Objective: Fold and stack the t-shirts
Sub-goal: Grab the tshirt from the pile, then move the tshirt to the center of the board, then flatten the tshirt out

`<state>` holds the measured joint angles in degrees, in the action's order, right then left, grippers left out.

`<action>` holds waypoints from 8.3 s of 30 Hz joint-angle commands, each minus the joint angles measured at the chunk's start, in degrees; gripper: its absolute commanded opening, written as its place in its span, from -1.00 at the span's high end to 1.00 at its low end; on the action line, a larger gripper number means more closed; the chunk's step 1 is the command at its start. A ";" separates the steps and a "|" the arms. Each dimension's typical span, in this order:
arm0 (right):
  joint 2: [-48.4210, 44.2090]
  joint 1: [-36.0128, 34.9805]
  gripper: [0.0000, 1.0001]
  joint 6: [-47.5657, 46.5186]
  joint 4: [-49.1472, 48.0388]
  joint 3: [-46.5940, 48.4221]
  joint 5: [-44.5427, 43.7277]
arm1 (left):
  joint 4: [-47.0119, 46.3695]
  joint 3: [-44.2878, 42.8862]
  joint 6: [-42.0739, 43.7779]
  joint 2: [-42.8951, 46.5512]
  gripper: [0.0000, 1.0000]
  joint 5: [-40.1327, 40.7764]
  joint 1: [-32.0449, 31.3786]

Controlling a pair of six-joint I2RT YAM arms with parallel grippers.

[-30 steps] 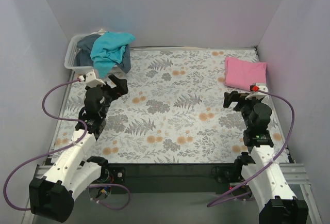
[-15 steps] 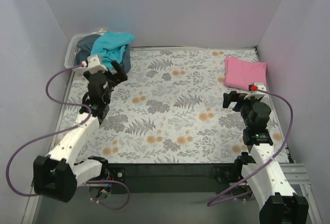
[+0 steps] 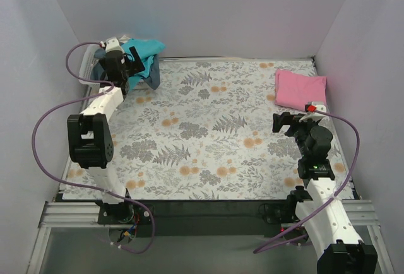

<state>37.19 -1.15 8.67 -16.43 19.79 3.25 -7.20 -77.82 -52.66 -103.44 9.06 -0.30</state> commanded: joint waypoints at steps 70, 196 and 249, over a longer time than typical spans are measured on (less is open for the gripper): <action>14.99 -8.31 -0.97 -0.40 -1.94 7.62 6.87 | 9.22 27.98 -2.00 16.70 -0.74 -41.78 -33.54; 57.37 -25.57 -0.29 -6.91 -3.44 32.50 8.88 | -5.28 44.34 -15.28 41.83 1.00 2.90 -15.61; 48.85 -21.70 0.58 -9.29 2.71 28.37 -2.56 | -4.40 44.25 -13.69 42.00 1.00 5.71 -15.70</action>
<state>86.02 -23.20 -0.23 -14.48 49.54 -0.40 -11.16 -34.11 -66.94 -62.48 14.55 -16.23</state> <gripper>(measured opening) 0.197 0.015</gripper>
